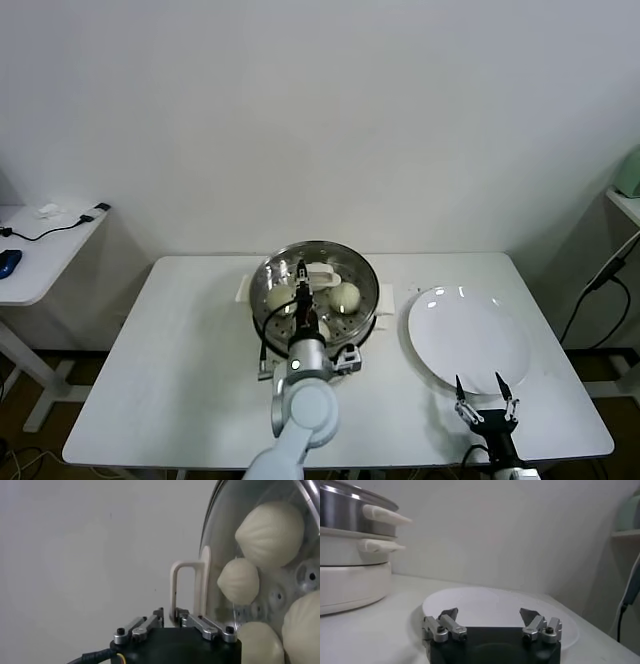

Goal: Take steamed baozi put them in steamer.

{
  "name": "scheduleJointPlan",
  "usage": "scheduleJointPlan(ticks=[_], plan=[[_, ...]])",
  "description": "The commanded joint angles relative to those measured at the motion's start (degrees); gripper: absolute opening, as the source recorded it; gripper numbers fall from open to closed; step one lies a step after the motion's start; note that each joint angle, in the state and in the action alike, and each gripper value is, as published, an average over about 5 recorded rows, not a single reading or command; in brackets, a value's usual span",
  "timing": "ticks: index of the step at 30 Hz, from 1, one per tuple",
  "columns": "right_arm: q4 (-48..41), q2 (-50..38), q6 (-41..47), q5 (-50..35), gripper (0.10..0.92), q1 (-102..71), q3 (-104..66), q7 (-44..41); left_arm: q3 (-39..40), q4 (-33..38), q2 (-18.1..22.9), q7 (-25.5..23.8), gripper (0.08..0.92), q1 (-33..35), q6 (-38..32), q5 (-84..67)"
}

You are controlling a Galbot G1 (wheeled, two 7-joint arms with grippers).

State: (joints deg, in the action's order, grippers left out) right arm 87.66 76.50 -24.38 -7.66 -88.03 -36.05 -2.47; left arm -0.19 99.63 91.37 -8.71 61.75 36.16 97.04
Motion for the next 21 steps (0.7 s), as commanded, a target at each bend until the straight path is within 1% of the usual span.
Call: scheduleJointPlan(ticks=[1, 7, 13, 18, 21], plan=[[0.44, 0.2, 0.34, 0.22, 0.823, 0.11, 0.01, -0.27, 0.66, 2.42, -1.0, 0.02, 0.287, 0.44, -0.02, -1.6], [0.79, 0.46, 1.14, 0.28, 0.823, 0.21, 0.0, -0.74, 1.62, 7.32, -3.24, -0.31, 0.461, 1.45, -0.41, -5.23], [1.03, 1.0, 2.13, 0.59, 0.823, 0.51, 0.03, -1.49, 2.11, 14.75, -7.15, 1.15, 0.634, 3.46, -2.14, -17.33], [1.29, 1.42, 2.88, 0.74, 0.823, 0.69, 0.22, -1.6, 0.26, 21.1, -10.18, 5.04, 0.773, 7.0, -6.74, -32.39], [2.07, 1.53, 3.52, 0.25, 0.823, 0.36, 0.37, -1.43, -3.64, 24.26, -10.94, 8.22, 0.814, 10.1, -10.84, -45.14]])
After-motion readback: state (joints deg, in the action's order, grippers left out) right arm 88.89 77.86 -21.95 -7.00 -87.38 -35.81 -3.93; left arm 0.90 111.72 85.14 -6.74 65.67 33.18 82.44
